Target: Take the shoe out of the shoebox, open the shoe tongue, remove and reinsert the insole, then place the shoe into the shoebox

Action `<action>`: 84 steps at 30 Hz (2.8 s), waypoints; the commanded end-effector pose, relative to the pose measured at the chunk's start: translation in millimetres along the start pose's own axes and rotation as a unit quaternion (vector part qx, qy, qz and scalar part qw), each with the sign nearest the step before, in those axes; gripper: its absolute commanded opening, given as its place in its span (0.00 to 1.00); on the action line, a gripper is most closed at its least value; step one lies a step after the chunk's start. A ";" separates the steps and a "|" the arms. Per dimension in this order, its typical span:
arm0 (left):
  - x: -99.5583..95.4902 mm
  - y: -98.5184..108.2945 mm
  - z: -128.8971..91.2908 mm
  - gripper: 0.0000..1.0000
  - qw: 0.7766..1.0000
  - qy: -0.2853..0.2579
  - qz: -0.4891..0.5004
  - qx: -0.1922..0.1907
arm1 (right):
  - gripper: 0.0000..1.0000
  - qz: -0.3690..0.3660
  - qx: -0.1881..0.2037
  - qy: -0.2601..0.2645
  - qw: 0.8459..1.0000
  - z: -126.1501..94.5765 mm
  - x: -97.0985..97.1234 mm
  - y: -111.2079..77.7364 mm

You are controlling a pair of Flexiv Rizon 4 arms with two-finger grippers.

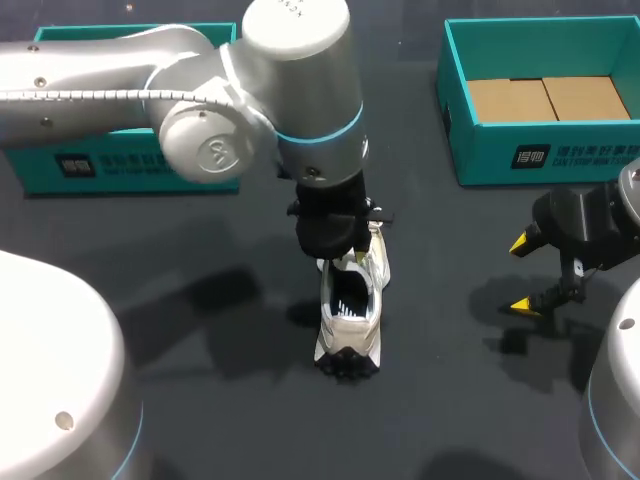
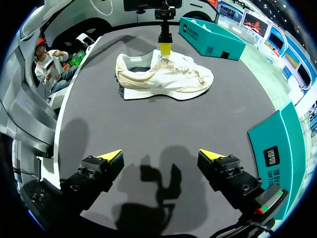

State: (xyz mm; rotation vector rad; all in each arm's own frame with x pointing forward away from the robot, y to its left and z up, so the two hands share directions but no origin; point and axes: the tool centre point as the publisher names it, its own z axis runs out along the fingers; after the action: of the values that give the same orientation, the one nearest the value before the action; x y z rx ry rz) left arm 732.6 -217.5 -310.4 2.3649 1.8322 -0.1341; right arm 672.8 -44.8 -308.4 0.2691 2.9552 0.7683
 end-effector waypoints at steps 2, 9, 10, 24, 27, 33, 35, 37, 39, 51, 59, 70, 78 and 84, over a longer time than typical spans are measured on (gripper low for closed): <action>5.3 -9.1 -7.0 0.25 1.000 -0.008 0.003 -0.015 | 1.00 0.000 0.001 -0.001 1.000 -0.1 1.4 -0.4; -4.3 10.3 -17.6 0.21 0.999 -0.022 -0.008 -0.030 | 1.00 0.000 0.001 -0.001 1.000 -0.1 1.4 -0.4; -5.6 10.3 -13.3 0.21 0.999 -0.022 -0.009 -0.022 | 1.00 0.000 0.001 -0.001 1.000 -0.1 1.4 -0.4; 4.4 -39.2 25.7 0.22 1.000 0.015 0.004 -0.020 | 1.00 0.000 0.001 -0.001 1.000 -0.1 1.4 -0.4; 2.5 -40.0 8.6 0.23 0.999 0.000 0.007 -0.041 | 1.00 0.000 0.001 -0.001 1.000 -0.1 1.4 -0.4; -7.5 -26.3 -0.9 0.22 0.999 -0.013 0.002 -0.046 | 1.00 0.000 0.001 -0.001 1.000 -0.1 1.4 -0.4; -10.5 -24.7 7.5 0.22 0.999 -0.006 -0.003 -0.037 | 1.00 0.000 0.001 -0.001 1.000 -0.1 1.4 -0.4; -10.3 -26.2 18.4 0.22 1.000 0.000 -0.006 -0.029 | 1.00 0.000 0.001 -0.001 1.000 -0.1 1.4 -0.4; -7.7 -30.2 26.5 0.22 1.000 0.005 -0.008 -0.018 | 1.00 0.000 0.001 -0.001 1.000 -0.1 1.4 -0.4; 4.6 -45.8 -32.8 0.35 0.998 -0.015 -0.049 -0.032 | 1.00 0.000 0.001 -0.001 1.000 -0.1 1.4 -0.4; 7.2 -49.3 -73.9 0.34 0.988 0.007 -0.151 0.002 | 1.00 0.000 0.001 -0.001 1.000 -0.1 1.4 -0.4; 7.3 -61.5 -77.8 1.00 0.940 0.094 -0.317 -0.084 | 1.00 0.000 0.001 -0.001 1.000 -0.1 1.4 -0.4; 7.2 -64.5 -77.9 1.00 0.932 0.073 -0.349 -0.064 | 1.00 0.000 0.001 -0.001 1.000 -0.1 1.4 -0.4; 8.9 -90.8 -76.3 1.00 0.843 0.005 -0.538 -0.034 | 1.00 0.000 0.001 -0.001 1.000 -0.1 1.4 -0.4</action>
State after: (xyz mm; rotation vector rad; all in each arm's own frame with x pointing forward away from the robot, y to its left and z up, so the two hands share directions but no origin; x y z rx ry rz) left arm 649.7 -186.4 -238.5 1.4539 2.6827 0.0556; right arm 672.8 -44.8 -308.4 0.2692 2.9552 0.7683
